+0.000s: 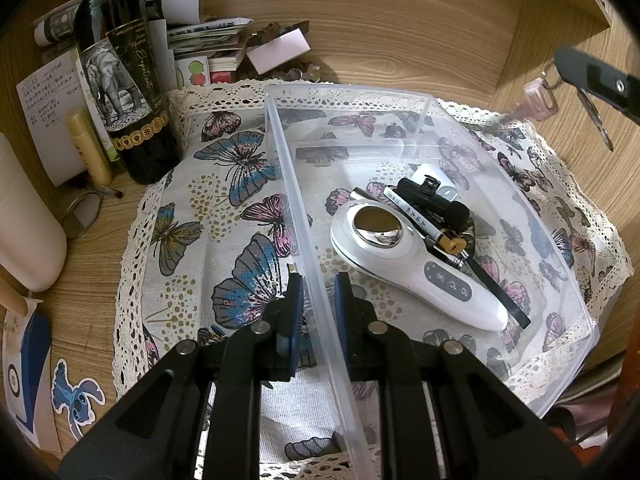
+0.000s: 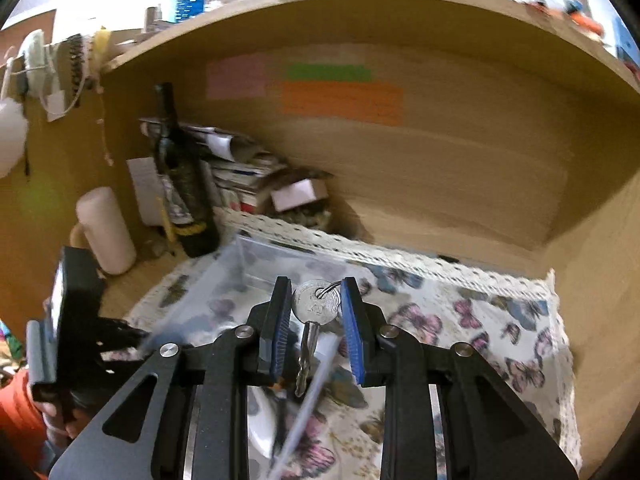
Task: Organize rigid objects
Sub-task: 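Carry the silver key into the clear box and open the right tool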
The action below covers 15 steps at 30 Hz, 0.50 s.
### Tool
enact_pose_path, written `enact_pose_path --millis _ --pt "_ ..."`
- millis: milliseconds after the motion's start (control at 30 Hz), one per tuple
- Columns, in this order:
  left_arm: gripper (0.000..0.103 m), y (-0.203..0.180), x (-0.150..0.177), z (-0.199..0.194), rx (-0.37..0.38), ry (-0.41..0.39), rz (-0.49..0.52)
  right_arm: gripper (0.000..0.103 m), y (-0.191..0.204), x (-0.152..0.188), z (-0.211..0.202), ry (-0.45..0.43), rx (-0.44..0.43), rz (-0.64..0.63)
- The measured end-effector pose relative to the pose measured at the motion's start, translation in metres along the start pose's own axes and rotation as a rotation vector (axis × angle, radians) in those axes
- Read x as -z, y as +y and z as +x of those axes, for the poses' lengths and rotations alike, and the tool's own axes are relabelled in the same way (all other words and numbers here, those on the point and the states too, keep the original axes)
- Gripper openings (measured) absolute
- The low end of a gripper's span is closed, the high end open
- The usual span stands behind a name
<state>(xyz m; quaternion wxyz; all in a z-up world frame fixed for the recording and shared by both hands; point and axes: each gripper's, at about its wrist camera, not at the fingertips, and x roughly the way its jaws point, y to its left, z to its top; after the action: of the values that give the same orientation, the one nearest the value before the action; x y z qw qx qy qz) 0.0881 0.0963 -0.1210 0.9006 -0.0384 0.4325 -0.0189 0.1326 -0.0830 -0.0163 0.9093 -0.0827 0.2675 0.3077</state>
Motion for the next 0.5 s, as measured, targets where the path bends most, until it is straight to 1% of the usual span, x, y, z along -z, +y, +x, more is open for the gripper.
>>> enact_pose_path --millis 133,233,500 --pt "0.015 0.000 0.000 0.000 0.000 0.000 0.001 0.023 0.011 -0.002 0.009 0.006 -0.034 -0.018" --pt "0.015 0.000 0.000 0.000 0.000 0.000 -0.001 0.023 0.017 -0.001 0.020 0.027 -0.054 -0.024" --pt "0.015 0.000 0.000 0.000 0.001 0.000 -0.001 0.023 0.020 0.012 0.060 0.137 -0.073 -0.011"
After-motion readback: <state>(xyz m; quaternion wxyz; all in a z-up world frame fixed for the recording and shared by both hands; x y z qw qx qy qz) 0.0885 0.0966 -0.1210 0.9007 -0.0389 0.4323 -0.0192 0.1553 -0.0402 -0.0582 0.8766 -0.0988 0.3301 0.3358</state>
